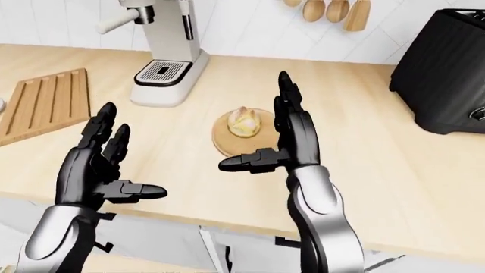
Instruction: Place all breads on the cutting board.
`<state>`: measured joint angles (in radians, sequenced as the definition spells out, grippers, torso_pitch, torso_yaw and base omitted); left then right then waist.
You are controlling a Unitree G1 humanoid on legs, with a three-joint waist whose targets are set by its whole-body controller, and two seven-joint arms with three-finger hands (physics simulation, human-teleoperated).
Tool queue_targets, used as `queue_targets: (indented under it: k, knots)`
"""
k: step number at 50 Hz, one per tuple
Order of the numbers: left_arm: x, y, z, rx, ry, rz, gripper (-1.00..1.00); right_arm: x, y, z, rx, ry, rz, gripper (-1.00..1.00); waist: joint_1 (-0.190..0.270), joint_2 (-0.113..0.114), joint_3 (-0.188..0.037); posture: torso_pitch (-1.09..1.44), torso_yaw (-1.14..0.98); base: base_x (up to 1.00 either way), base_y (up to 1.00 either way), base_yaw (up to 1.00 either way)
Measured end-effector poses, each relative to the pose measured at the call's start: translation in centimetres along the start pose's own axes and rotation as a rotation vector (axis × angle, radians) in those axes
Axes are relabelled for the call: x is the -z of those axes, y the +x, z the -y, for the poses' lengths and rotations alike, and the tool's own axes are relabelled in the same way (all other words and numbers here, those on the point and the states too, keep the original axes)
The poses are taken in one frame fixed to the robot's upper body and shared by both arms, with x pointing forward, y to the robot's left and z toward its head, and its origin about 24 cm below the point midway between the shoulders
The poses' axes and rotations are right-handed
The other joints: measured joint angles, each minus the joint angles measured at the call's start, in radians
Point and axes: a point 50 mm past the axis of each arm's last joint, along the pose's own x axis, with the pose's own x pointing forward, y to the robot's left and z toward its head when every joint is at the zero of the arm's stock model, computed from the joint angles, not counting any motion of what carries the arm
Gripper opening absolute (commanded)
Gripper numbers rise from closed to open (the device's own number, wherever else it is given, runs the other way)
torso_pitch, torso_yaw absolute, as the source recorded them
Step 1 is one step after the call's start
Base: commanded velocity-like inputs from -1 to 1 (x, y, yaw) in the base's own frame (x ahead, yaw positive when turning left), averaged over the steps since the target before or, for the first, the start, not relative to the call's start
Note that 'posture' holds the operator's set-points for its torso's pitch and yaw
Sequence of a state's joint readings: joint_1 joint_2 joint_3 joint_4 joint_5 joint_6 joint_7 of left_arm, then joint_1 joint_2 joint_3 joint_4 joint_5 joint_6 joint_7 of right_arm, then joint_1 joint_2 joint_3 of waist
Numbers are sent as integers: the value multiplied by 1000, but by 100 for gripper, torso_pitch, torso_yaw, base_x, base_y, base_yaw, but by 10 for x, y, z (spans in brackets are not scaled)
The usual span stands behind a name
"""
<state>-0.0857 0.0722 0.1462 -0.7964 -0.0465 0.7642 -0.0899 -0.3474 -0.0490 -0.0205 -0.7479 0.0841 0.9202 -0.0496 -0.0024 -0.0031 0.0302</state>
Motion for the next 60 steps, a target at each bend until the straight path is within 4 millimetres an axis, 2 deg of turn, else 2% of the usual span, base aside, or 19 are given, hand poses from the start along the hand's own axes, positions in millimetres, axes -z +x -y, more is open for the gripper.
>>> queue_targets:
  k: [4, 9, 14, 19, 32, 54, 60]
  knots:
    - [-1, -1, 1, 4, -2, 4, 100, -11, 4, -2, -3, -28, 31, 100, 6, -5, -9, 0, 0, 0, 0, 0]
    - [-5, -1, 1, 10, -1, 30, 100, -13, 17, -1, 20, -63, 21, 100, 7, -2, -14, 0, 0, 0, 0, 0]
    - [-10, -2, 0, 10, 3, 40, 100, -6, 37, 0, 33, -142, -34, 100, 7, 2, -9, 0, 0, 0, 0, 0]
    - [-10, -1, 1, 12, -2, 35, 100, -9, 52, 0, 37, -191, -69, 100, 7, 5, -4, 0, 0, 0, 0, 0]
    - [-2, 1, 1, 12, -9, 18, 100, -8, 70, -24, -82, -276, -133, 100, 5, 10, -1, 0, 0, 0, 0, 0]
    - [-3, 1, 3, 18, -7, 25, 100, 17, 98, -18, -48, -353, -208, 100, 5, 12, -9, 0, 0, 0, 0, 0]
    - [-5, 1, 2, 18, -6, 31, 100, 22, 100, -18, -49, -364, -215, 76, 7, 12, -10, 0, 0, 0, 0, 0]
